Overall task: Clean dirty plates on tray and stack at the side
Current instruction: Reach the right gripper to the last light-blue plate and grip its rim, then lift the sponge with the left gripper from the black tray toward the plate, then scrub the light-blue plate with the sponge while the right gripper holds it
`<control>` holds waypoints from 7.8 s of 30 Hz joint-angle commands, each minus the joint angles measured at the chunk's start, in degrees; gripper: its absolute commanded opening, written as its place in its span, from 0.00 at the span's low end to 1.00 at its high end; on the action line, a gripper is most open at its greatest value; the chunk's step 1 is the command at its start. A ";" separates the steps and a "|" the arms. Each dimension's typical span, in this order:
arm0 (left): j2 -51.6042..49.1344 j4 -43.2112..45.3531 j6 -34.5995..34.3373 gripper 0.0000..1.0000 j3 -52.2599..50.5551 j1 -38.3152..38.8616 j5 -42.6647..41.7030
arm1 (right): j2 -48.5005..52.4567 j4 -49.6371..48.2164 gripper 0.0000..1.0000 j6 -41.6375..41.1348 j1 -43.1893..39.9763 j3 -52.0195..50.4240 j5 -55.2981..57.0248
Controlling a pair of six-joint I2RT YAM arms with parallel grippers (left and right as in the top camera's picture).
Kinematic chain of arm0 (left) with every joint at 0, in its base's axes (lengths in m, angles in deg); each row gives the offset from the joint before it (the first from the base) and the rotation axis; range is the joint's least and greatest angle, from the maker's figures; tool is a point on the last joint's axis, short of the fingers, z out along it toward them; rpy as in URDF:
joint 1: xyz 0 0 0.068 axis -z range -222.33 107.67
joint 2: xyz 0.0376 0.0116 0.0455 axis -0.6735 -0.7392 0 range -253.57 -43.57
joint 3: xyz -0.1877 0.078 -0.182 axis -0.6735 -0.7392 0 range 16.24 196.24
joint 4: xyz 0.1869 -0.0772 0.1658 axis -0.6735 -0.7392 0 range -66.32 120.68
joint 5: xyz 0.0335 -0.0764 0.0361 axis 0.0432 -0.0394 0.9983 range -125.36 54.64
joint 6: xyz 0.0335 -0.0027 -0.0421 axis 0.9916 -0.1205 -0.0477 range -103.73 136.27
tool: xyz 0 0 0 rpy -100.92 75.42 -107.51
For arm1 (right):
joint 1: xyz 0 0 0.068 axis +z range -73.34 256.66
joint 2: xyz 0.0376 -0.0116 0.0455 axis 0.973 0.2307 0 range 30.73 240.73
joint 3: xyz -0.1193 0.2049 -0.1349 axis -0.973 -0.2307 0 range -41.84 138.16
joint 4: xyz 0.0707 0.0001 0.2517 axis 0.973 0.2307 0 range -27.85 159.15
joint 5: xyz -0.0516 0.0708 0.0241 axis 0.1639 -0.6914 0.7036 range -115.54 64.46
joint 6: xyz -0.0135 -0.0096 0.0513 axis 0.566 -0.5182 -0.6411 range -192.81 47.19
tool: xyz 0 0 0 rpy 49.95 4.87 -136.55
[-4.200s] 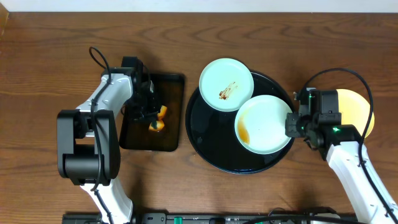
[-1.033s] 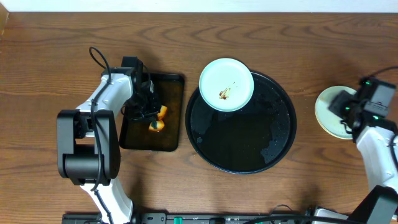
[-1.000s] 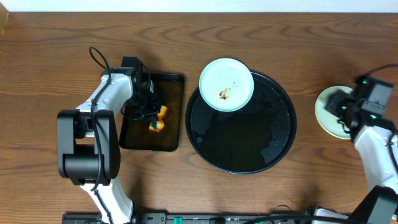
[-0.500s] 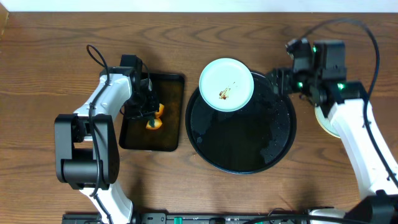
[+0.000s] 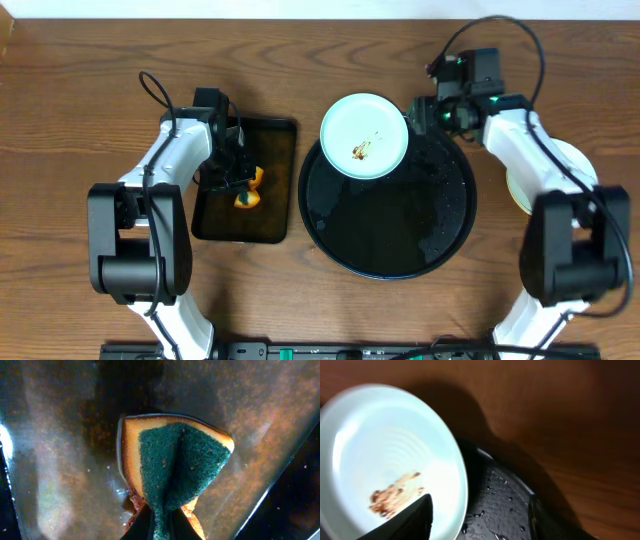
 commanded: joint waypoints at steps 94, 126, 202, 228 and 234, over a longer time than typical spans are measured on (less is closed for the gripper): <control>11.02 14.27 -2.84 0.07 -6.36 4.07 -3.10 | 6.47 24.52 0.01 -3.74 4.31 0.24 0.48; 36.17 24.63 -4.13 0.08 -6.36 4.09 16.17 | 6.47 24.26 0.01 -3.28 4.31 0.24 0.50; 0.94 38.51 -27.52 0.07 -2.29 34.56 -8.00 | 6.47 24.13 0.01 -3.08 4.42 0.24 0.46; -0.28 19.98 -22.53 0.08 -2.25 31.71 9.20 | 6.47 24.70 0.01 -3.08 4.42 0.24 0.92; 4.96 26.05 -19.41 0.08 -2.25 31.71 16.57 | 6.47 25.09 0.01 -3.08 4.42 0.24 0.90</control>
